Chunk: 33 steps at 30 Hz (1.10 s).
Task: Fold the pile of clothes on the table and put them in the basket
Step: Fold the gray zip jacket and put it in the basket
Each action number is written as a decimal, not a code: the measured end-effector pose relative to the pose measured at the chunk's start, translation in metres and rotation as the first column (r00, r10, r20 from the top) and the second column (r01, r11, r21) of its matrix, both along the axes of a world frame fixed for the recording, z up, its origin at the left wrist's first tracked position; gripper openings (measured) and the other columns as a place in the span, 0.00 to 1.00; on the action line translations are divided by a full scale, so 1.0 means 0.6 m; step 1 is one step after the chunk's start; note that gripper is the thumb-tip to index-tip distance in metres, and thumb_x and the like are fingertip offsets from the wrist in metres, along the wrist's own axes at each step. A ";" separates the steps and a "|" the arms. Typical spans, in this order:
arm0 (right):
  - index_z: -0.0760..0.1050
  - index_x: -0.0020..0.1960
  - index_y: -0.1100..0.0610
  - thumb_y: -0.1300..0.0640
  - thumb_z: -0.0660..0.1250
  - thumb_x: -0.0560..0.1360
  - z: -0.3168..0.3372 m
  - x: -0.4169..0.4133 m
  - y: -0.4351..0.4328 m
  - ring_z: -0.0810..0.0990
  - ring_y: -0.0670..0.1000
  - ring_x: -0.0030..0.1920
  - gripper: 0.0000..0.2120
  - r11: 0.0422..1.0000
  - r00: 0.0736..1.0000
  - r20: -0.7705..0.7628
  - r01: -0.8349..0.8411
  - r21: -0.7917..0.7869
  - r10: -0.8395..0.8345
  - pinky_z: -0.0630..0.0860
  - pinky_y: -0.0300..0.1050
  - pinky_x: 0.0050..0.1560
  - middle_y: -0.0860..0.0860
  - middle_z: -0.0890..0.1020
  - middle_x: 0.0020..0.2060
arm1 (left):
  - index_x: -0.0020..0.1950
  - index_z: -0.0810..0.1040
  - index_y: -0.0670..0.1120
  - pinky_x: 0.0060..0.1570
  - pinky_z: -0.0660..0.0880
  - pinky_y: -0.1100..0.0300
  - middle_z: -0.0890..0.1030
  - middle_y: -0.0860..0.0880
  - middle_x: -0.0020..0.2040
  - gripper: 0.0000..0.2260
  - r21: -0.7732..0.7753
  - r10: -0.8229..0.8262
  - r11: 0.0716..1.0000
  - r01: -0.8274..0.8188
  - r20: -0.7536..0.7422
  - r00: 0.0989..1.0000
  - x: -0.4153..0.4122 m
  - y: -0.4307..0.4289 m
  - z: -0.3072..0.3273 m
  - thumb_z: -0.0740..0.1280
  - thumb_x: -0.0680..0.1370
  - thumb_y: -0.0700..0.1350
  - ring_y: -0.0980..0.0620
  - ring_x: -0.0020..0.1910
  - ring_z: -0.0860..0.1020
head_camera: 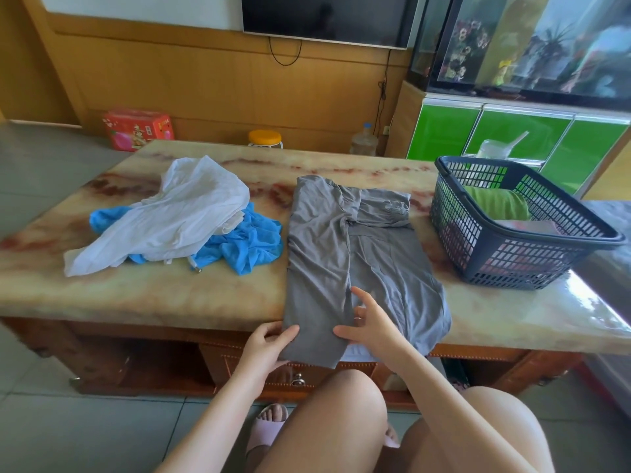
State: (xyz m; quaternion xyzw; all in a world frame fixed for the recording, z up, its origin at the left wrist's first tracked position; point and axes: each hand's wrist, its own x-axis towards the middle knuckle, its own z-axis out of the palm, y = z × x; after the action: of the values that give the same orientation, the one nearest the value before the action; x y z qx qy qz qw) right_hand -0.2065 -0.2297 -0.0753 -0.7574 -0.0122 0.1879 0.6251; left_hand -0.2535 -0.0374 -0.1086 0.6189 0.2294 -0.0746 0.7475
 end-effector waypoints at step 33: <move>0.60 0.52 0.56 0.63 0.71 0.71 -0.023 0.007 -0.015 0.78 0.53 0.28 0.20 0.801 0.995 0.093 0.031 -0.598 0.031 0.80 0.51 0.34 0.57 0.77 0.41 | 0.36 0.80 0.40 0.40 0.79 0.54 0.82 0.46 0.33 0.14 0.502 -0.111 0.864 0.040 0.113 0.987 -0.035 0.019 -0.045 0.70 0.74 0.50 0.53 0.34 0.81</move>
State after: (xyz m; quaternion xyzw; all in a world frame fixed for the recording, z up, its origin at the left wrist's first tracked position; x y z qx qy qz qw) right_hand -0.2020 -0.2384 -0.0893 -0.9243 0.0174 0.1449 0.3527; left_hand -0.2742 -0.0263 -0.1357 0.8028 0.1640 0.0008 0.5733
